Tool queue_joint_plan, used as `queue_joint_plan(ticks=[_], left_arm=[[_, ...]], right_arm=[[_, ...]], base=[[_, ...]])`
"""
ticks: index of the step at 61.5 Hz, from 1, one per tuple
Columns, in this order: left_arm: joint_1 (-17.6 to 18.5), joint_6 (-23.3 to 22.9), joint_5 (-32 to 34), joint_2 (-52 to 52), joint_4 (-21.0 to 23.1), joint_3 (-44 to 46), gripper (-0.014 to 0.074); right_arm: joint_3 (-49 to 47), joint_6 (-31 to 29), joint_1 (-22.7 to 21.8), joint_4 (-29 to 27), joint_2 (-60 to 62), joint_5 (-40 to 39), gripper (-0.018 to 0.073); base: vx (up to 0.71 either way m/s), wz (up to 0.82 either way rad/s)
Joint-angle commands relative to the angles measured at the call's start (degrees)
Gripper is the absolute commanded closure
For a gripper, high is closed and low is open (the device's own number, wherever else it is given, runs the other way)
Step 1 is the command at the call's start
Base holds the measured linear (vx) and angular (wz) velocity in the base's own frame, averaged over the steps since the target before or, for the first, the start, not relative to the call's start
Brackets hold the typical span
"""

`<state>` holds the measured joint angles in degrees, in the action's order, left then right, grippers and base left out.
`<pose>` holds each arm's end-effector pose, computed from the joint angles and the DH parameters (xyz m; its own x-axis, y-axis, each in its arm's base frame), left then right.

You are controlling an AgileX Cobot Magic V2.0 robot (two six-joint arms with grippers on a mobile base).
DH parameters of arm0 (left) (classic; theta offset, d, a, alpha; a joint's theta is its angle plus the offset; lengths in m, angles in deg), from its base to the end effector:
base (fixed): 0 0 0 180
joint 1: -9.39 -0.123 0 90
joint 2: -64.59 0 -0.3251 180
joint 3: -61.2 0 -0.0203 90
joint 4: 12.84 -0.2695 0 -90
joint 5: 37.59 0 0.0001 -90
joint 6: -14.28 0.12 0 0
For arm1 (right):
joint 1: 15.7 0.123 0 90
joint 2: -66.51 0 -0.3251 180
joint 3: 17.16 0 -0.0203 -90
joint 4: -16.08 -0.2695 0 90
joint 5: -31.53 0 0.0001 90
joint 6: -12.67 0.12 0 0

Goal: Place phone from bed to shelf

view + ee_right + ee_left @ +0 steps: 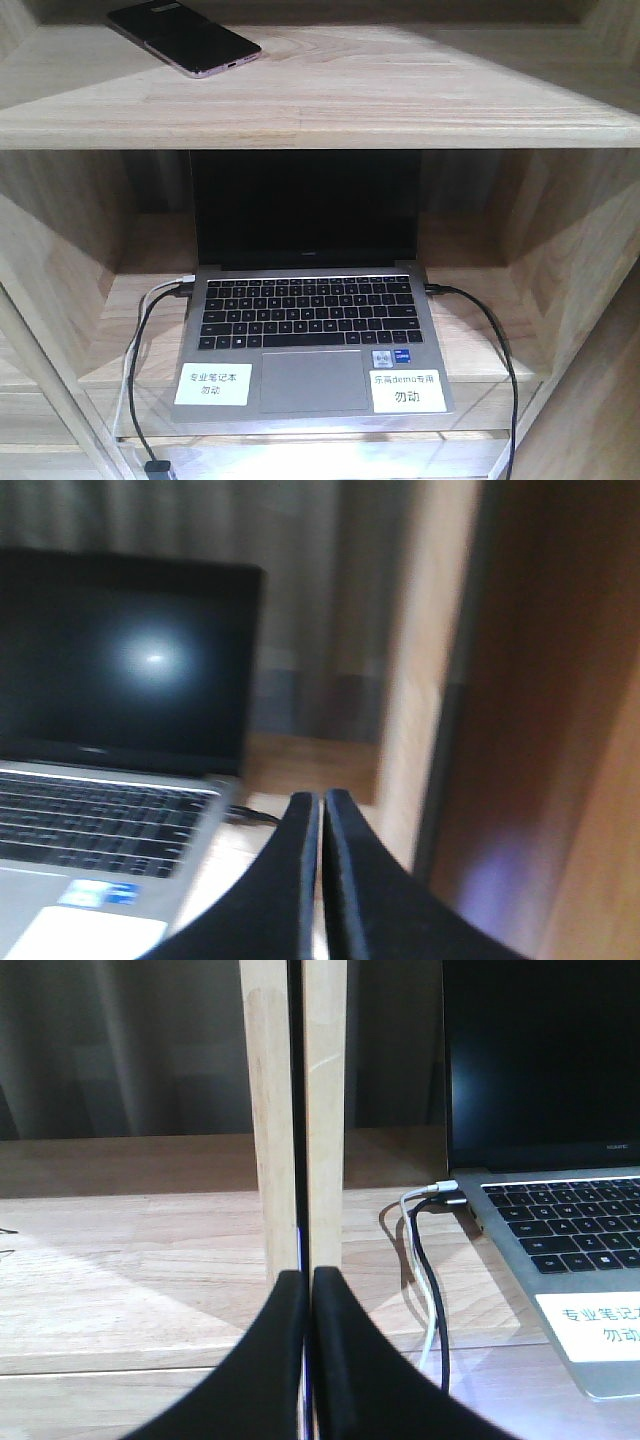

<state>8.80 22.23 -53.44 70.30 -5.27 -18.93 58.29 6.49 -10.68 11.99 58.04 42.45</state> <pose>0.0613 -0.0037 0.1710 -0.2001 0.0095 -0.9797 0.0273 0.9996 0.0042 0.0634 0.0072 0.2094 -0.0797 -0.0449 -0.9958 -0.1040 0.9939 -0.0365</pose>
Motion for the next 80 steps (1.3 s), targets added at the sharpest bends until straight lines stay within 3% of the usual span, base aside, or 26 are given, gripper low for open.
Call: queue_joint_plan(ticks=[1, 7, 15, 30, 80], left_arm=[[0.18, -0.22, 4.18, -0.3, 0.4, -0.13, 0.0596], [0.18, -0.22, 4.18, -0.3, 0.4, -0.13, 0.0596], [0.18, -0.22, 4.18, -0.3, 0.4, -0.13, 0.0596], [0.18, -0.22, 4.18, -0.3, 0.4, -0.13, 0.0596], [0.18, -0.22, 4.18, -0.3, 0.4, -0.13, 0.0596]], right_arm=[[1.74, -0.22, -0.34, 0.52, -0.57, -10.28, 0.0567], [4.9, 1.74, -0.34, 0.39, -0.57, -15.99, 0.0567], [4.78, 0.96, -0.67, 0.45, -0.57, -14.78, 0.0567], [4.78, 1.02, -7.09, 0.38, 1.04, -14.83, 0.0567], [4.78, 1.02, -7.12, 0.38, 2.71, -14.85, 0.0567]], base=[[0.0, 0.0], [0.0, 0.0], [0.0, 0.0], [0.0, 0.0], [0.0, 0.0]])
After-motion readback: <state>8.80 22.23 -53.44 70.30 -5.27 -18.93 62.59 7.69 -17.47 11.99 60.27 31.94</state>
